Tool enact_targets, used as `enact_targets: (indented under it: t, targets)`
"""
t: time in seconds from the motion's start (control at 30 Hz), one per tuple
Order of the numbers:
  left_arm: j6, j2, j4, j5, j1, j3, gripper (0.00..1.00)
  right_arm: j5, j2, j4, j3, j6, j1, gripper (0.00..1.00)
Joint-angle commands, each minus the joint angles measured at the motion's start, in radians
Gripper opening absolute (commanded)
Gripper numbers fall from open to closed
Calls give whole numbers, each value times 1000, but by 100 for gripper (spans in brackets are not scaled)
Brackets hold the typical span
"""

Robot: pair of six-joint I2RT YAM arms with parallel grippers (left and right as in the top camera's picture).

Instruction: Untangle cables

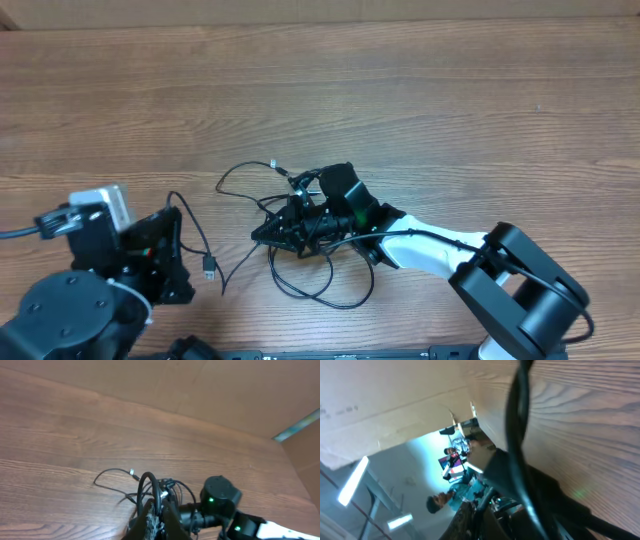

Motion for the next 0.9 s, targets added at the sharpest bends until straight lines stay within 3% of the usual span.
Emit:
enact_targets:
  t: [0.0,0.23,0.4,0.63,0.87]
  targets:
    - [-3,5,20,-23,4,-25,4,-14,-97,-31,3,-92,-21,4]
    - [-3,16,39,-21,4,-32,5,110,-228,-341,3,-282,-93,4]
    - [-3,35,38,-21,4,-32,4,185,-270,-461,3,-462,-134,4]
    - [-3,101,31,-14,4,-32,4,-85,-273,-486,3,-639,-262,4]
    - [1,234,28,123,4,-32,4,-56,-336,-639,3,-744,-360,4]
